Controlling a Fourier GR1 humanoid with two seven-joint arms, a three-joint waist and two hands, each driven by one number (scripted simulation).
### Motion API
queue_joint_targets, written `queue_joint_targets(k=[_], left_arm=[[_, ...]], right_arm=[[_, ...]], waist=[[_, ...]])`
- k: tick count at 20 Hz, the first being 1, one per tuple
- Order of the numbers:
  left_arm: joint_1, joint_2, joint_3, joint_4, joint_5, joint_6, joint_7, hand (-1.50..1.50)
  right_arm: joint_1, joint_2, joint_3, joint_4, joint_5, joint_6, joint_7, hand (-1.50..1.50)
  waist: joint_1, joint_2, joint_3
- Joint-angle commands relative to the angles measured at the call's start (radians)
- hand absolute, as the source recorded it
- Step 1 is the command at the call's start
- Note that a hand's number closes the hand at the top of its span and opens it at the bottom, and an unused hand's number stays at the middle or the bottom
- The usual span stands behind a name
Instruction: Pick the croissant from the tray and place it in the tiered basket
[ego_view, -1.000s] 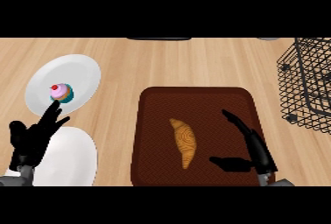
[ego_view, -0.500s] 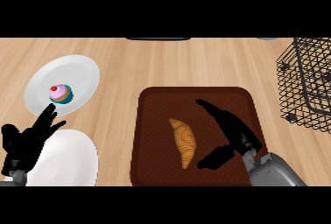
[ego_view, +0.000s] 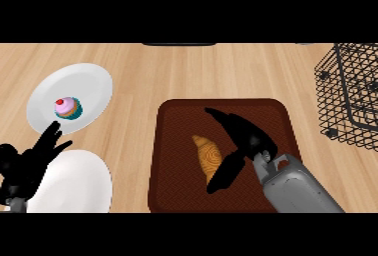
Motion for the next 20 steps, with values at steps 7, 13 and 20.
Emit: queue_joint_targets(k=[7, 13, 20], left_arm=[[0.053, -0.043, 0.011, -0.024, -0.056, 0.007, 0.013, 0.00], [0.034, -0.051, 0.051, -0.032, -0.061, -0.012, 0.047, 0.00], [-0.012, -0.081, 0.073, -0.002, -0.116, -0.026, 0.069, 0.00]], right_arm=[[-0.035, 0.015, -0.039, -0.032, 0.020, 0.098, 0.222, -1.50], [0.077, -0.048, -0.101, -0.108, -0.048, 0.181, 0.171, -1.50], [0.131, 0.036, -0.073, -0.080, 0.047, 0.141, 0.109, -1.50]], waist=[[-0.004, 0.002, -0.003], [-0.008, 0.002, -0.003], [-0.007, 0.003, -0.003]])
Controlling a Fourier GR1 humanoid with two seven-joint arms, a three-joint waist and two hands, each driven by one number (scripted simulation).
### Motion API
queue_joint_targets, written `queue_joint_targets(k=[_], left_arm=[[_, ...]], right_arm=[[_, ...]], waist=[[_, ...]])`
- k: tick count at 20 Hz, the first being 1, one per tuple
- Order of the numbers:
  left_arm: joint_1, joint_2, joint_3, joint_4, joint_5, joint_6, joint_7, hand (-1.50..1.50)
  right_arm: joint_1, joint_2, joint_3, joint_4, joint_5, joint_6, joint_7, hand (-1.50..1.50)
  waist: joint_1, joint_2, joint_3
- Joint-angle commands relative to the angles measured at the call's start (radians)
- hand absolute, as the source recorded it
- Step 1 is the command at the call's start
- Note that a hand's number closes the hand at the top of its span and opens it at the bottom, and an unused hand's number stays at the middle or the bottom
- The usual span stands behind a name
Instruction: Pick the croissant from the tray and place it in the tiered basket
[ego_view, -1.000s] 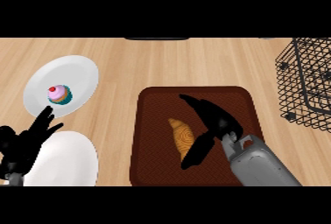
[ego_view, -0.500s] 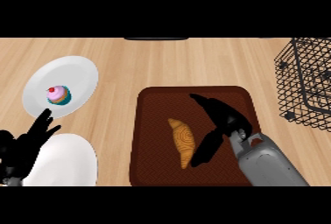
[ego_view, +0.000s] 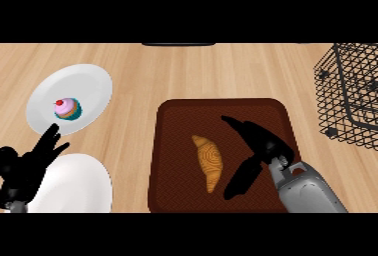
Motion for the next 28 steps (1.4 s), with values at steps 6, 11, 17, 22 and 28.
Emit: queue_joint_targets(k=[6, 11, 17, 22, 28], left_arm=[[0.095, -0.013, 0.050, -0.100, -0.009, -0.066, 0.051, 0.00], [-0.023, -0.035, 0.082, 0.024, -0.054, -0.089, 0.040, 0.00], [0.039, -0.099, 0.054, -0.095, -0.090, -0.056, 0.082, 0.00], [-0.037, -0.089, 0.102, 0.025, -0.118, -0.085, 0.051, 0.00], [-0.025, -0.124, 0.117, 0.011, -0.137, -0.079, 0.035, 0.00]], right_arm=[[0.091, 0.024, -0.034, 0.024, 0.096, 0.025, -0.097, -1.50], [0.008, 0.114, -0.053, 0.111, 0.140, 0.048, -0.079, -1.50], [0.075, 0.129, -0.040, 0.166, 0.226, -0.001, -0.207, -1.50], [-0.021, 0.210, -0.062, 0.318, 0.253, -0.034, -0.220, -1.50], [0.043, 0.212, -0.044, 0.372, 0.310, -0.044, -0.323, -1.50]], waist=[[0.002, 0.003, -0.006], [0.001, 0.005, -0.007], [0.001, 0.004, -0.006], [0.001, 0.005, -0.007], [0.000, 0.005, -0.006]])
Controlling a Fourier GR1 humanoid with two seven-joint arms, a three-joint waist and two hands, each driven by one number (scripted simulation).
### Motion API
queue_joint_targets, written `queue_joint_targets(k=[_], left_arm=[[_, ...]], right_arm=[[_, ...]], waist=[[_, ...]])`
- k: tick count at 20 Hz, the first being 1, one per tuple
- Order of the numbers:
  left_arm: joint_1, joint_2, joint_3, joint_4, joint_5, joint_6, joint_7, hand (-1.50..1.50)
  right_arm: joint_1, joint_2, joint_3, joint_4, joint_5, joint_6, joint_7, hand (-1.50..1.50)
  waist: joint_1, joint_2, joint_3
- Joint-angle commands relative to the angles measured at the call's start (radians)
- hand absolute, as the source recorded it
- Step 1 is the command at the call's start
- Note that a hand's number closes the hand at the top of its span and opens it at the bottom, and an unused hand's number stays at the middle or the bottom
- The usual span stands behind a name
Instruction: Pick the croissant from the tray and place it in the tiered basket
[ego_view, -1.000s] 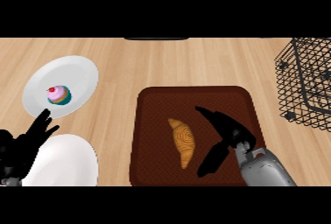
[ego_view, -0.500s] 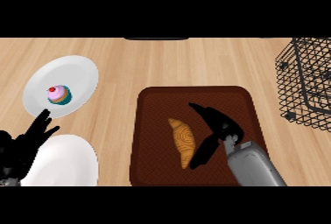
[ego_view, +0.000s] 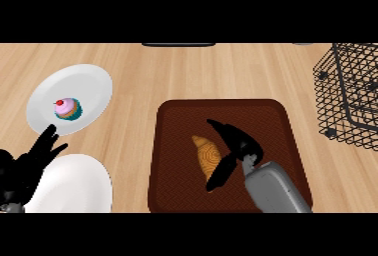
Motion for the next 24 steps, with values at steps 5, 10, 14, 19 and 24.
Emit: queue_joint_targets(k=[5, 10, 14, 19, 24], left_arm=[[-0.005, -0.025, 0.015, -0.029, -0.025, 0.010, 0.082, 0.00], [-0.012, -0.011, 0.033, 0.045, -0.021, -0.038, 0.006, 0.00], [-0.028, -0.037, 0.033, 0.003, -0.043, -0.009, 0.051, 0.00], [-0.006, -0.055, 0.033, -0.003, -0.049, -0.033, 0.039, 0.00], [-0.022, -0.037, 0.042, 0.021, -0.048, -0.023, 0.044, 0.00]], right_arm=[[0.012, 0.015, 0.105, 0.043, -0.045, -0.083, 0.011, -1.50], [-0.005, 0.014, 0.132, 0.144, 0.012, -0.147, -0.208, 1.50], [0.044, 0.014, 0.142, 0.014, 0.040, -0.174, -0.140, 1.50], [0.080, -0.051, 0.045, -0.057, 0.068, -0.158, -0.218, 1.50], [-0.032, 0.015, 0.270, -0.118, 0.372, -0.354, 0.230, 1.50]], waist=[[0.003, 0.010, -0.002], [0.008, 0.012, -0.002], [0.000, 0.010, -0.003], [-0.003, 0.009, -0.003], [-0.008, 0.001, -0.005]])
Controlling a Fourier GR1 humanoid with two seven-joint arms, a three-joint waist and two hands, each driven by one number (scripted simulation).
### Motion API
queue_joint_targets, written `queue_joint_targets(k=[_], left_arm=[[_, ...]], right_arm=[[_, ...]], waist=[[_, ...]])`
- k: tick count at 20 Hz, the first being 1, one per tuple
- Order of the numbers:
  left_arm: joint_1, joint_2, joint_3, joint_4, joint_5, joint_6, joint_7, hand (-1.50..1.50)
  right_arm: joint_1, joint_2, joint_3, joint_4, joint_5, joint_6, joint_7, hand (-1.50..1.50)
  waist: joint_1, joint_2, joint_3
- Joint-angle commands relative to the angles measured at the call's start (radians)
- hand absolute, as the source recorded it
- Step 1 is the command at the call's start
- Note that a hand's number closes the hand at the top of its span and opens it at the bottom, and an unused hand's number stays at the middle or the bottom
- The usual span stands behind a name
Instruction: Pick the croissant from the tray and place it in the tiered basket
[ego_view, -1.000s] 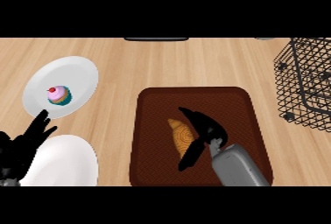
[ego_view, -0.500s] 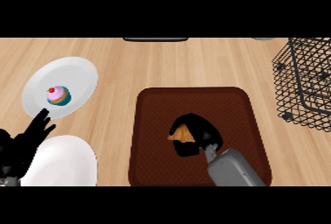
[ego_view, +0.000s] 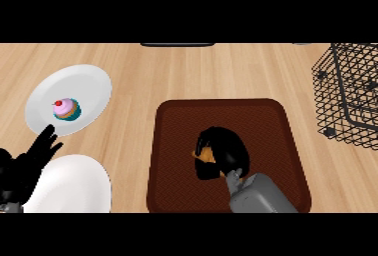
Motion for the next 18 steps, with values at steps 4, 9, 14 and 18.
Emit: queue_joint_targets(k=[4, 9, 14, 18], left_arm=[[0.054, -0.010, -0.003, -0.028, -0.009, 0.003, 0.003, 0.00], [0.037, 0.007, 0.015, 0.009, -0.011, 0.001, 0.007, 0.00], [0.039, -0.006, 0.015, -0.020, -0.006, 0.013, 0.028, 0.00], [0.027, -0.022, 0.005, 0.020, -0.018, 0.007, -0.017, 0.00]], right_arm=[[-0.032, 0.010, 0.165, -0.203, 0.295, -0.021, 0.427, 1.50], [-0.042, -0.001, 0.183, -0.362, 0.507, 0.015, 0.545, 1.50], [-0.105, -0.033, 0.108, -0.551, 0.641, 0.156, 0.570, 1.50], [-0.172, 0.009, 0.026, -0.635, 0.691, 0.259, 0.577, 1.50]], waist=[[-0.003, -0.002, -0.003], [-0.017, -0.002, -0.003], [-0.022, -0.004, -0.003], [-0.015, 0.002, -0.004]])
